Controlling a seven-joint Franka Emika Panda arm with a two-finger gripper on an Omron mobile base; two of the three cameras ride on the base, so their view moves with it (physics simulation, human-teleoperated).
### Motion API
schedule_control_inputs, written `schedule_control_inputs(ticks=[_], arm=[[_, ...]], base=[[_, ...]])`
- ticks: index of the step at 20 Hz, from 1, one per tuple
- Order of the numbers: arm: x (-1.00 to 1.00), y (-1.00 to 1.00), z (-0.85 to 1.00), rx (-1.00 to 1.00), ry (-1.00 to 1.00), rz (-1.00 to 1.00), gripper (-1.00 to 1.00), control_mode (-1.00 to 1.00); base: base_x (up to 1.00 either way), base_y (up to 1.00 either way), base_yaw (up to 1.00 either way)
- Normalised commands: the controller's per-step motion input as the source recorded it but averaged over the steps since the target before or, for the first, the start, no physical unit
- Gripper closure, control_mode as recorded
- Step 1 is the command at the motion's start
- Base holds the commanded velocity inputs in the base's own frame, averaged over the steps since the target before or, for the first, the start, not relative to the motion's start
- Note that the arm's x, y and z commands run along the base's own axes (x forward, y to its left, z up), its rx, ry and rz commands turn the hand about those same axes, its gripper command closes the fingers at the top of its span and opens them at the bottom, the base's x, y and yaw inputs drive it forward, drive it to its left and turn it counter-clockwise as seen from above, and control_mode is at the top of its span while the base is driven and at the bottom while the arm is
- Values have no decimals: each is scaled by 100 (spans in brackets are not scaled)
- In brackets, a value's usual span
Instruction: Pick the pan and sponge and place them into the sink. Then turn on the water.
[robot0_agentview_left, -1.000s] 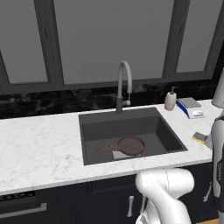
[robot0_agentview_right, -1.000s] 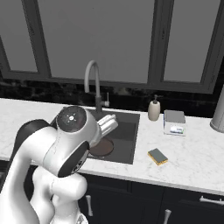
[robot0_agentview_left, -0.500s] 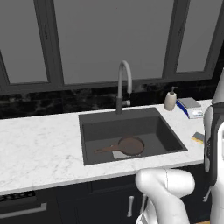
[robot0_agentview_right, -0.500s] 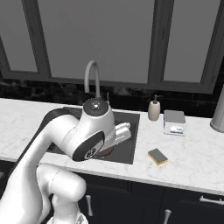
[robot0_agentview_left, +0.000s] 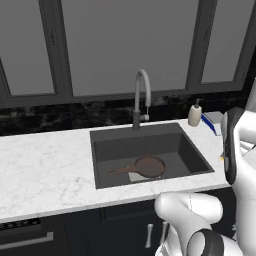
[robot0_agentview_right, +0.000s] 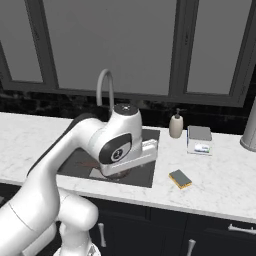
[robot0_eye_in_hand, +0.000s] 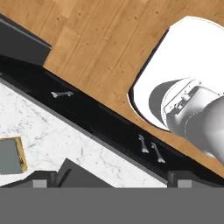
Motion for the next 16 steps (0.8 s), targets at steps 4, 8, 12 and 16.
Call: schedule_control_inputs(ticks=[4, 8, 12, 16], arm=[[19, -36, -16, 0, 2, -1, -100, -100], [13, -44, -23, 0, 0, 0, -100, -100], [28, -36, -35, 0, 0, 0, -100, -100], [36, -36, -37, 0, 0, 0, -100, -100]], base=[[0, 0, 0], [0, 0, 0], [0, 0, 0], [0, 0, 0]])
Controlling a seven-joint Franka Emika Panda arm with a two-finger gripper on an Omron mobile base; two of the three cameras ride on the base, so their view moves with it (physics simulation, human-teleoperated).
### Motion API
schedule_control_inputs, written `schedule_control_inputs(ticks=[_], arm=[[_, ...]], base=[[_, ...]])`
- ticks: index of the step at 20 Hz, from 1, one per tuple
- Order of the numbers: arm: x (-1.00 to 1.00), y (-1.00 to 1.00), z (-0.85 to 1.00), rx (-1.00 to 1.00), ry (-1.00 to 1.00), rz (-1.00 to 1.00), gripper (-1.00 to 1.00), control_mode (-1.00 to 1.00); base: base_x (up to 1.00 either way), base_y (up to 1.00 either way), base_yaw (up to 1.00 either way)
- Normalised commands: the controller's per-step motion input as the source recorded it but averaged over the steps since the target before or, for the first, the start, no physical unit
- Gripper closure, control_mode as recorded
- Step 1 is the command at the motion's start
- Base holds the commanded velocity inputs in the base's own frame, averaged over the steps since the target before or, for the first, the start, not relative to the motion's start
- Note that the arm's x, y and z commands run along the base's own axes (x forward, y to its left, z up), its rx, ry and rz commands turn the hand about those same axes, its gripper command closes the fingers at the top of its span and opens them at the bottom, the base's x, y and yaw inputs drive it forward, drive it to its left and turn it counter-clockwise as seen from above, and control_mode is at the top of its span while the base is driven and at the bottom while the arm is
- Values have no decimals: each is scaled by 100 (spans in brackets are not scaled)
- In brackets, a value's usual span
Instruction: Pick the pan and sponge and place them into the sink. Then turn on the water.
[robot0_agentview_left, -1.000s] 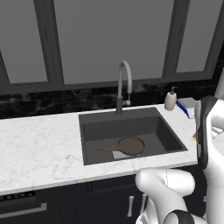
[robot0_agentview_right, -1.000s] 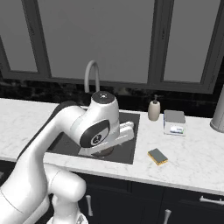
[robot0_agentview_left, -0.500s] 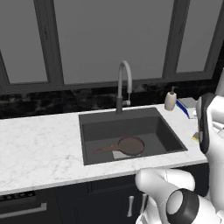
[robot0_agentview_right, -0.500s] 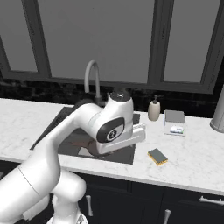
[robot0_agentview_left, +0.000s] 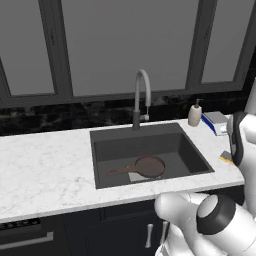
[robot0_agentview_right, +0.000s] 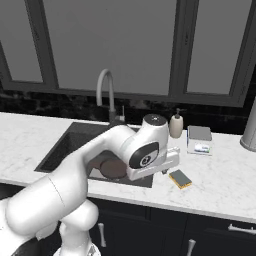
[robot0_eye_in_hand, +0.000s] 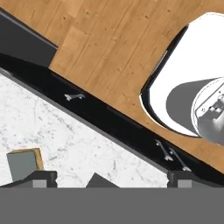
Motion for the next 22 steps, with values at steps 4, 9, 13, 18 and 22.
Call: schedule_control_inputs(ticks=[4, 9, 13, 18, 22], arm=[[39, -40, -34, 0, 0, 0, -100, -100], [42, -37, -34, 0, 0, 0, -100, -100], [49, -31, -36, 0, 3, 0, -100, -100], [50, -23, -32, 0, 7, 0, -100, -100], [47, -16, -30, 0, 8, 0, -100, -100]], base=[[0, 0, 0], [0, 0, 0], [0, 0, 0], [0, 0, 0], [0, 0, 0]])
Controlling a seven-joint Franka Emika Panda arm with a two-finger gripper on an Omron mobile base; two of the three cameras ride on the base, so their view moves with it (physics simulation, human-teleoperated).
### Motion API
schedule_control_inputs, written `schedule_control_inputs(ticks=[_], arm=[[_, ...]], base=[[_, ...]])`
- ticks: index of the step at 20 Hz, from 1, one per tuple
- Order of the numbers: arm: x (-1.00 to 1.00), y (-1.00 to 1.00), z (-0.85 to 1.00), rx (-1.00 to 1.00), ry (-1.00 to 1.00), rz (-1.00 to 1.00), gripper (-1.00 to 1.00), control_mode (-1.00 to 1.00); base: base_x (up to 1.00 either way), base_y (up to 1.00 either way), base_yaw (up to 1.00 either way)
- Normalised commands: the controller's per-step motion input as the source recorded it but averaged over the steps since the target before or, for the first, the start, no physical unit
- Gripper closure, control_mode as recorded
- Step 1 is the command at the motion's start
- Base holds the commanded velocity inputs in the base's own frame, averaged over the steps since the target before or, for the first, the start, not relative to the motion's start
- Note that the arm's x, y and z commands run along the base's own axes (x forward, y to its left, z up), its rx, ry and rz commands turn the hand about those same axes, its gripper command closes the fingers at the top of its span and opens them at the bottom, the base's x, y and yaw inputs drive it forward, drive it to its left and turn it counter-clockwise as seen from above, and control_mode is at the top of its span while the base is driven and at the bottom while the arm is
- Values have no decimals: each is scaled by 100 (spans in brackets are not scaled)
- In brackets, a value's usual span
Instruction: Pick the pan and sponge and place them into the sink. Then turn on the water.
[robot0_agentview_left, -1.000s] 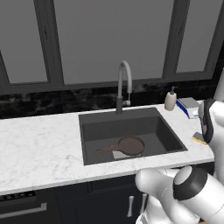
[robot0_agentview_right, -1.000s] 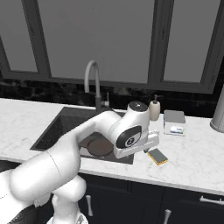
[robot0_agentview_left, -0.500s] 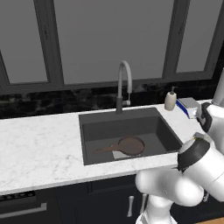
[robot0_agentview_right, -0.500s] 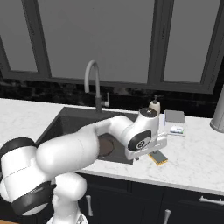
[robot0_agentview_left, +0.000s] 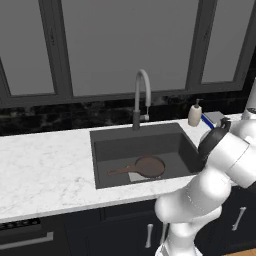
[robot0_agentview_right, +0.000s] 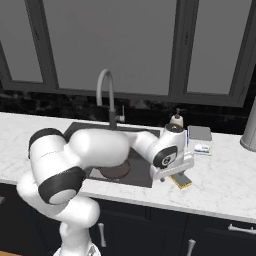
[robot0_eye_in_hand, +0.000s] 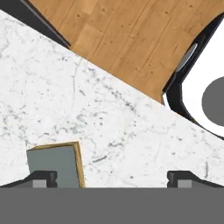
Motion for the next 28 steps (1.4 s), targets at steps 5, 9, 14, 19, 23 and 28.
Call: schedule_control_inputs(ticks=[5, 9, 14, 19, 23, 28], arm=[[40, -14, -28, 0, 5, 0, -100, -100], [32, -20, -30, 0, 2, 0, -100, -100], [27, -20, -26, 0, 0, 0, -100, -100], [16, -5, -20, 0, 0, 0, -100, -100], [12, 0, -21, 0, 0, 0, -100, -100], [6, 0, -25, -1, 0, 0, -100, -100]], base=[[0, 0, 0], [0, 0, 0], [0, 0, 0], [0, 0, 0], [0, 0, 0], [0, 0, 0]])
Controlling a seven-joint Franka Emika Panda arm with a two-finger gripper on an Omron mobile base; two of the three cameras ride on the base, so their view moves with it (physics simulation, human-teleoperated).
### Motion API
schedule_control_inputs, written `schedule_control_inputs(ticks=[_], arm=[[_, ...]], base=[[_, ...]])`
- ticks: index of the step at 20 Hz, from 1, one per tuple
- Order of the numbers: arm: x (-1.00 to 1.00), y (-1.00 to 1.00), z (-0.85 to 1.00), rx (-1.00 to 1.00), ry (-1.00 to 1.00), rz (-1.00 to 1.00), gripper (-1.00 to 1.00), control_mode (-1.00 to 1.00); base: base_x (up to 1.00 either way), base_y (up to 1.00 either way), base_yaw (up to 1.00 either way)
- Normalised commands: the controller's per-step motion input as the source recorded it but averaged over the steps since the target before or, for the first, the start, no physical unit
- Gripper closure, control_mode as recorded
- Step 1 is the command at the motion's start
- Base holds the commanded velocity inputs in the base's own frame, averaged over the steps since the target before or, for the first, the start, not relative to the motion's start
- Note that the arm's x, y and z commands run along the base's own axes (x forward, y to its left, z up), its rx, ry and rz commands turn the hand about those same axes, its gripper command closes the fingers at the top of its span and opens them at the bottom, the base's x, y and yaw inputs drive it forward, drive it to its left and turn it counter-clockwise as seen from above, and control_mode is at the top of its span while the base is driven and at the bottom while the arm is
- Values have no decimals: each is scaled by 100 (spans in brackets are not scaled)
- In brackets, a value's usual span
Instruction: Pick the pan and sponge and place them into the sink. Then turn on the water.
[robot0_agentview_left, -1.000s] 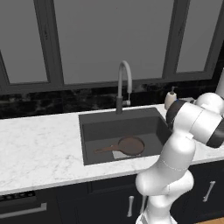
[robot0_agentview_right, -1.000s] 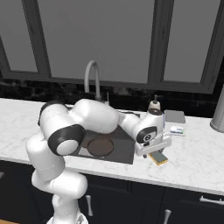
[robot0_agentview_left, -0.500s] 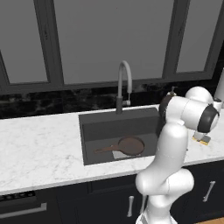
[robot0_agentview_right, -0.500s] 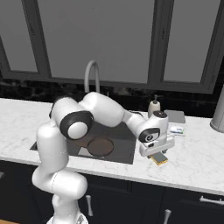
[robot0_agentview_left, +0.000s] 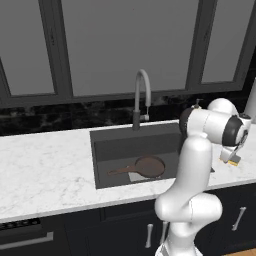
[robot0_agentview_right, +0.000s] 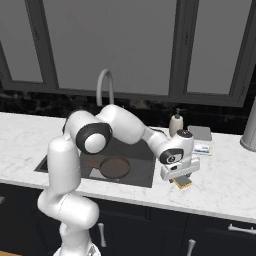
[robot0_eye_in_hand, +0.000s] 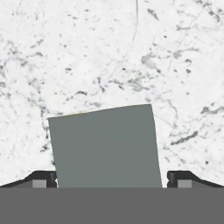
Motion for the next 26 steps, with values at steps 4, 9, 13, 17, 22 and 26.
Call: schedule_control_inputs(ticks=[4, 9, 13, 17, 22, 26], arm=[[4, 0, -29, -2, 0, 0, -100, -100], [1, 0, -29, -1, 0, 0, -100, -100], [-17, 0, -37, -1, 0, 0, 100, -100], [-32, 0, -32, 0, -12, 0, 100, -100], [-48, 0, -7, 0, -28, 3, 100, -100], [-36, 1, 6, 0, -40, 16, 100, -100]], base=[[0, 0, 0], [0, 0, 0], [0, 0, 0], [0, 0, 0], [0, 0, 0], [0, 0, 0]])
